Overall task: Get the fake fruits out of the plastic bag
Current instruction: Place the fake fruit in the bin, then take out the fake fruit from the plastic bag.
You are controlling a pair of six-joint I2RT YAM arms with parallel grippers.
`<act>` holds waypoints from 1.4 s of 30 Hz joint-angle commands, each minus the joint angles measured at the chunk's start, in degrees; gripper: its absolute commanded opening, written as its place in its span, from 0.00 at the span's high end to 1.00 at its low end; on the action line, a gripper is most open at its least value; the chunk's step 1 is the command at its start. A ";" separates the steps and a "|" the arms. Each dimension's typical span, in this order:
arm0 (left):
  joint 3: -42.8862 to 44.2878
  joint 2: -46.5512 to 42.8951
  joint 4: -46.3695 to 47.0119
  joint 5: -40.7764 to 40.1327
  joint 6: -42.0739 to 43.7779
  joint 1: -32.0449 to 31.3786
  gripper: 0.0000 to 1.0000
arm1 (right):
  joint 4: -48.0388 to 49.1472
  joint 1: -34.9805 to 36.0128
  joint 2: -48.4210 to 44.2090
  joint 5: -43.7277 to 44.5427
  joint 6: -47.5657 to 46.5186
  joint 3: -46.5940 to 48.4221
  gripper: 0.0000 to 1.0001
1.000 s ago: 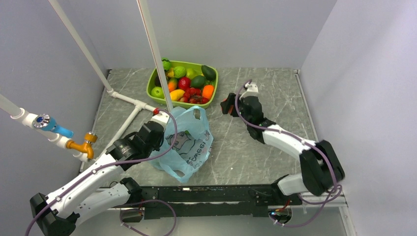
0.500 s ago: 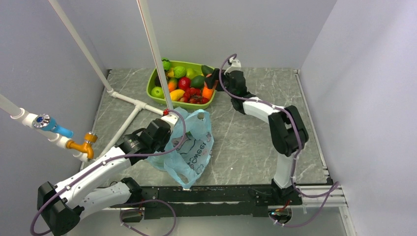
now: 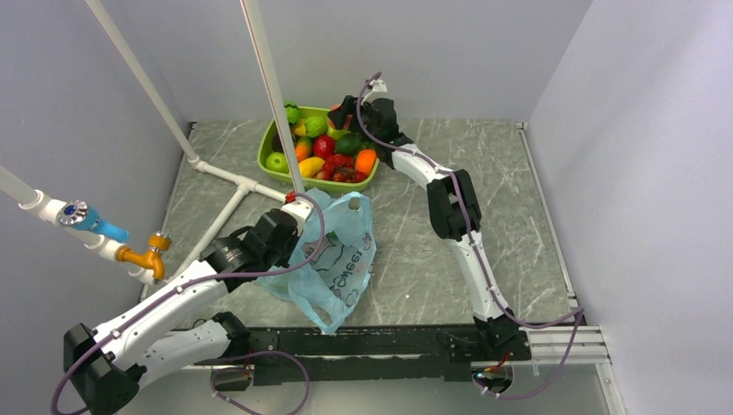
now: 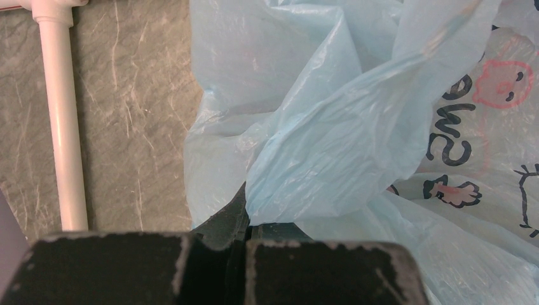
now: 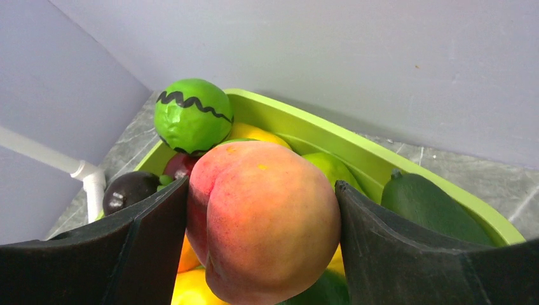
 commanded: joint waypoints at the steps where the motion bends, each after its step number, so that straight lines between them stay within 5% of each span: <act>1: 1.68 -1.17 1.59 1.09 0.89 0.20 1.00 | -3.08 1.04 3.98 0.98 -1.70 8.62 0.62; 9: 1.53 -2.01 1.89 1.58 1.01 0.25 1.00 | -6.59 2.51 5.32 3.59 -4.67 10.56 0.12; 12: 1.40 -2.26 1.85 1.48 0.84 0.21 1.00 | -8.60 2.66 3.90 4.36 -5.82 10.64 0.02; 20: 1.32 -3.34 1.82 1.61 0.39 0.26 1.00 | -14.29 2.64 -6.73 6.25 -7.45 3.64 0.01; 27: 1.45 -3.77 1.46 1.27 0.16 0.18 1.00 | -11.04 2.58 -27.38 9.06 -8.04 -21.79 0.01; 36: 1.40 -4.48 1.52 1.82 0.17 0.15 1.00 | -2.70 2.57 -56.61 16.59 -5.97 -66.24 0.01; 42: 1.49 -4.21 1.20 1.73 -0.03 0.17 1.00 | -2.43 2.96 -68.37 15.10 -2.67 -84.92 0.03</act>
